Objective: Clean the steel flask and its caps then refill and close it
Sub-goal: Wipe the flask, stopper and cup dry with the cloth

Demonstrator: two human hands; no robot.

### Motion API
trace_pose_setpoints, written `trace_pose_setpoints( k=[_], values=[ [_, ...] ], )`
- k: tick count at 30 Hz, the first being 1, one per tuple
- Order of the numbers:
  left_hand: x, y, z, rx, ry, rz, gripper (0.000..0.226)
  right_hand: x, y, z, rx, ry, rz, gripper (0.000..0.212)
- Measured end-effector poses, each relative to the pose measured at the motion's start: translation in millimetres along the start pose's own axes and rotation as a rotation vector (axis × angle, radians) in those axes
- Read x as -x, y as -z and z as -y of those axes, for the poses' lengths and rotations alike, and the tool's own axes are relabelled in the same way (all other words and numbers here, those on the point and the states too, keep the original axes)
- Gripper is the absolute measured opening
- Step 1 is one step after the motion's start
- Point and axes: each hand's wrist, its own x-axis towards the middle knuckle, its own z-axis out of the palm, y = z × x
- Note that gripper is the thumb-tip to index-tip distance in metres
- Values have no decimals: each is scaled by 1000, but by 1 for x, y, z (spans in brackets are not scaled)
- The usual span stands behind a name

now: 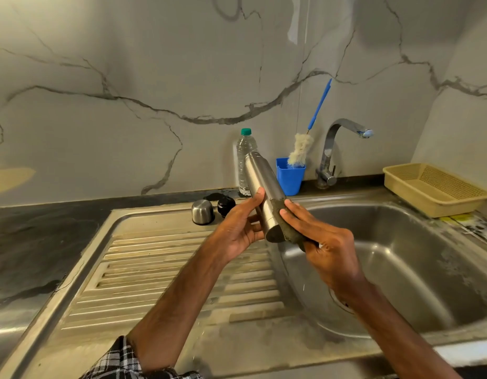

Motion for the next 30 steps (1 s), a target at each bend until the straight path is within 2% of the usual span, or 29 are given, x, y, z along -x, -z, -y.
trace_pose_setpoints(
  k=[6,10,14,16,19,21,24,26,30],
  values=[
    [-3,14,-7,75,-49,-8,66,-3,-3,12,-2,159,135,62],
    [-6,15,-5,93,-58,16,70,-7,3,5,-215,-69,1,60],
    [-8,18,-5,127,-50,19,84,-9,0,14,-284,-130,-12,62],
    [-7,19,-4,155,-41,38,83,-12,-2,9,-318,-209,-25,64],
    [-9,11,3,69,-39,65,74,-14,1,2,-304,-418,-72,65],
    [-11,8,6,35,-50,54,72,-11,3,8,-233,-409,-40,68],
    [-11,14,2,89,-53,57,85,-7,5,19,-208,-211,67,73],
    [-11,19,1,90,-56,74,92,-9,6,14,-193,-144,101,76],
    [-10,12,9,-83,-47,130,76,-14,7,1,-140,-358,31,77]
  ],
)
